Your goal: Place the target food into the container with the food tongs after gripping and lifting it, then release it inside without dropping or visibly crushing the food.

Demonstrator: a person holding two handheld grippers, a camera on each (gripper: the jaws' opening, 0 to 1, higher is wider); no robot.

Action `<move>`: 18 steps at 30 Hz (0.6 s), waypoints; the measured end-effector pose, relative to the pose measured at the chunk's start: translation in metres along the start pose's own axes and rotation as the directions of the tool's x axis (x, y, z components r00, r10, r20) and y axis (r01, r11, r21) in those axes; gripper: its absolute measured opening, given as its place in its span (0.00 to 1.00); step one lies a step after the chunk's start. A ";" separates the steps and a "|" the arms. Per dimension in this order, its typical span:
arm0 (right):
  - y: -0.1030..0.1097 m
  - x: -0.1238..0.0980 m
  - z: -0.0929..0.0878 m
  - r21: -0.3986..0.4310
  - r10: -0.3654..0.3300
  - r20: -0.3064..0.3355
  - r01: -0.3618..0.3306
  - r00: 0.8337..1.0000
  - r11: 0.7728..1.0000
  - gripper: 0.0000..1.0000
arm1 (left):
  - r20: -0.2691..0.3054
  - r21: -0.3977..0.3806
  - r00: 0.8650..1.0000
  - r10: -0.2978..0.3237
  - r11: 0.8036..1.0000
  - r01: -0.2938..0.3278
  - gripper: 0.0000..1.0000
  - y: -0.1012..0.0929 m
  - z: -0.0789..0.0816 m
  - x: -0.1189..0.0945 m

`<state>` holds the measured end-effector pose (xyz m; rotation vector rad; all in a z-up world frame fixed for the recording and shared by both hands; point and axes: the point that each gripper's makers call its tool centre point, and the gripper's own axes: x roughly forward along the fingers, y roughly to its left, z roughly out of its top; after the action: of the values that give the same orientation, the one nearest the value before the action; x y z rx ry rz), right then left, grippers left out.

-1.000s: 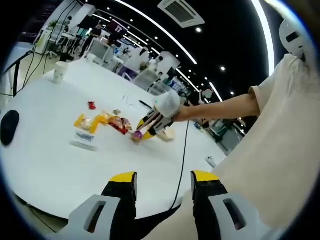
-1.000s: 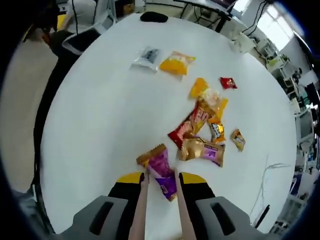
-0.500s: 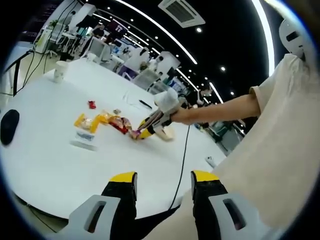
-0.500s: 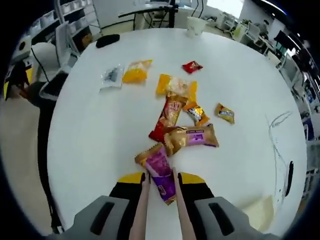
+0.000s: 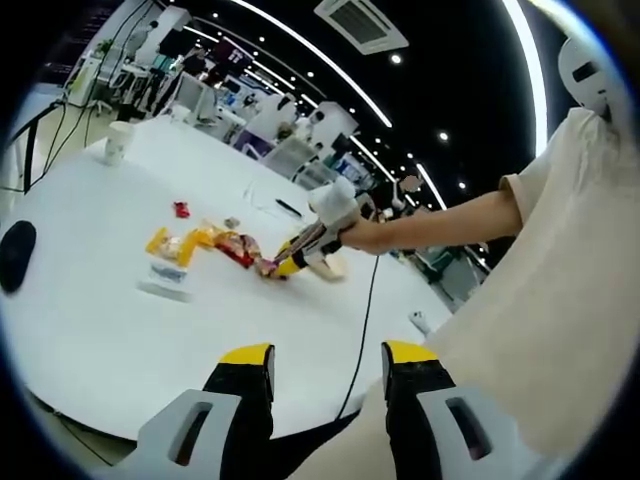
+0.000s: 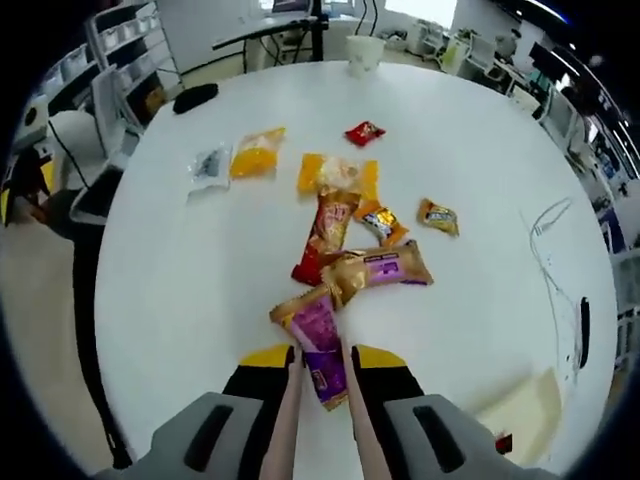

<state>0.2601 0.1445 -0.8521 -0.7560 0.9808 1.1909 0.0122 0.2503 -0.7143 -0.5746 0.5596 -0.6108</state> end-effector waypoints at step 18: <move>0.009 -0.029 0.007 0.108 -0.042 0.131 0.028 0.991 0.994 0.22 | -0.011 0.024 1.000 -0.024 0.999 0.024 0.42 -0.009 0.002 0.006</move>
<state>0.2508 0.1412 -0.8230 -0.6002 0.9092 1.1351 0.0146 0.2408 -0.7097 -0.5560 0.5553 -0.6432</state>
